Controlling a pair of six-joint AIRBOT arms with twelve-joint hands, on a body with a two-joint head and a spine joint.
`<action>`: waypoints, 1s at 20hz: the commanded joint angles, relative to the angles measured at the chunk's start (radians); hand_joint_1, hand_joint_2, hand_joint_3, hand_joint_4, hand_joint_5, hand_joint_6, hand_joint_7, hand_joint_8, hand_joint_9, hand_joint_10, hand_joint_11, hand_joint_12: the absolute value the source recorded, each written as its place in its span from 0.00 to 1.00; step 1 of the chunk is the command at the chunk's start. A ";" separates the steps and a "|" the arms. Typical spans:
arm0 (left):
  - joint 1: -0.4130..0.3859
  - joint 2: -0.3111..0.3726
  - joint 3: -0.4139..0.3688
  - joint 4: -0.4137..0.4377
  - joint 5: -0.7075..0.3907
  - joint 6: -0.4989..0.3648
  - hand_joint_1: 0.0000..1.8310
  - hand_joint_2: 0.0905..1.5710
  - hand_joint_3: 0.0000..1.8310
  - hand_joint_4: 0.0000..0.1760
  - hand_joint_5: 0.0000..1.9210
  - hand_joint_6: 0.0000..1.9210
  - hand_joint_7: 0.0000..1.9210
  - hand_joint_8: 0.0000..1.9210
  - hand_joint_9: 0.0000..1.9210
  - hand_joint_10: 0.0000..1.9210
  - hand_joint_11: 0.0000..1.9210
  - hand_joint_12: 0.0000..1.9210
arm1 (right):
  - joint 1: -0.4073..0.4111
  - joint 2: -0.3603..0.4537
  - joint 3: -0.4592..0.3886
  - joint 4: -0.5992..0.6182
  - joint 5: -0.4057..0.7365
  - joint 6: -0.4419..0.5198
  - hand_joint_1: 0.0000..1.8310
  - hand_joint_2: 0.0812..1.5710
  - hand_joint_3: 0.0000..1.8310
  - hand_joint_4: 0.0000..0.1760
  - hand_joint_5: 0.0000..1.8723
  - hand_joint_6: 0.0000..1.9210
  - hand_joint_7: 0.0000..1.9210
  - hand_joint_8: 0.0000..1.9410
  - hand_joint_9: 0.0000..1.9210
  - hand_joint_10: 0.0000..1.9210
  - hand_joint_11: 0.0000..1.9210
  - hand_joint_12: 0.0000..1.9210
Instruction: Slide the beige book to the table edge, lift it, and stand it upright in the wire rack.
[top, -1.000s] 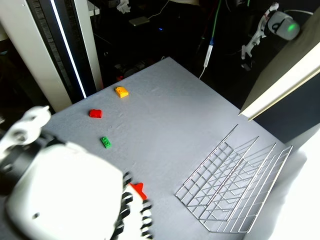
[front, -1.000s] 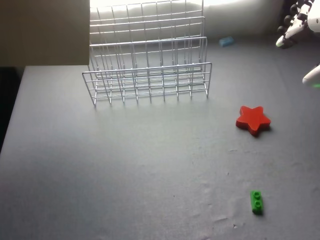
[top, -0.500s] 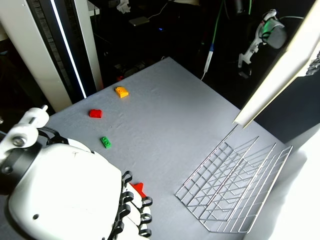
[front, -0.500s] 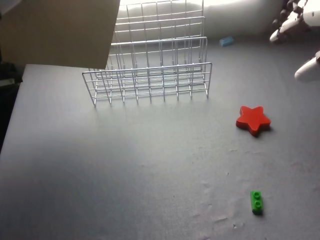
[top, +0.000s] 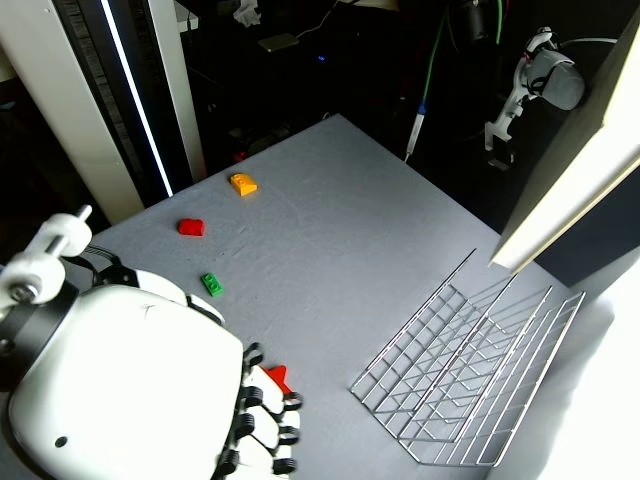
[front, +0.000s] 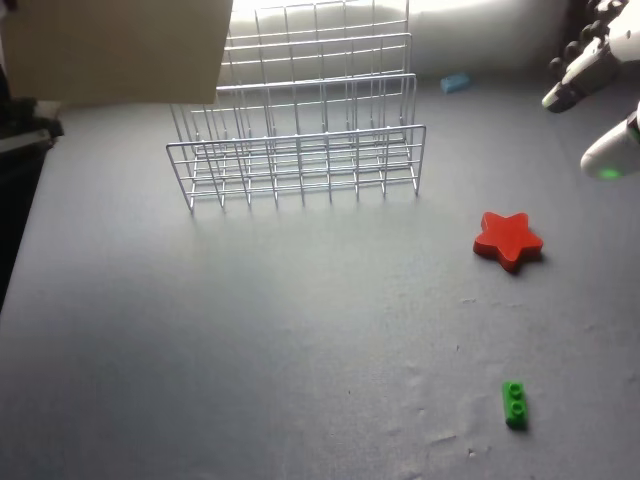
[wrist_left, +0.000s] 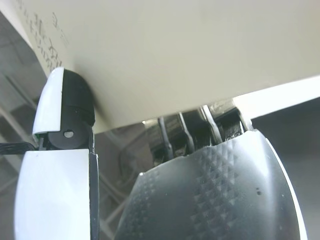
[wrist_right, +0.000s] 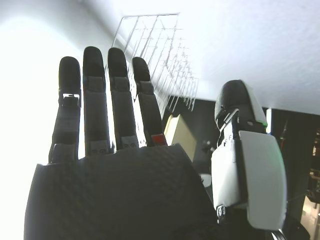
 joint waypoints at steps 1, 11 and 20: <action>-0.013 0.005 0.002 -0.022 -0.125 -0.016 0.73 0.77 0.00 0.00 0.39 0.63 0.37 0.75 0.38 0.79 0.33 0.79 | 0.022 0.007 0.005 -0.034 -0.046 0.032 0.10 0.70 0.00 0.00 0.21 0.00 0.23 0.00 0.22 0.00 0.00 0.52; -0.016 -0.014 -0.052 -0.022 -0.188 0.067 0.73 0.77 0.00 0.00 0.38 0.64 0.37 0.74 0.39 0.79 0.34 0.78 | -0.053 0.009 0.006 -0.034 -0.212 0.214 0.09 0.70 0.00 0.00 0.21 0.00 0.23 0.00 0.23 0.00 0.00 0.50; -0.022 -0.057 -0.053 -0.022 -0.223 0.117 0.73 0.77 0.00 0.00 0.38 0.64 0.38 0.73 0.40 0.79 0.36 0.78 | -0.038 0.022 0.006 -0.034 -0.185 0.231 0.09 0.70 0.00 0.00 0.21 0.00 0.23 0.00 0.23 0.00 0.00 0.52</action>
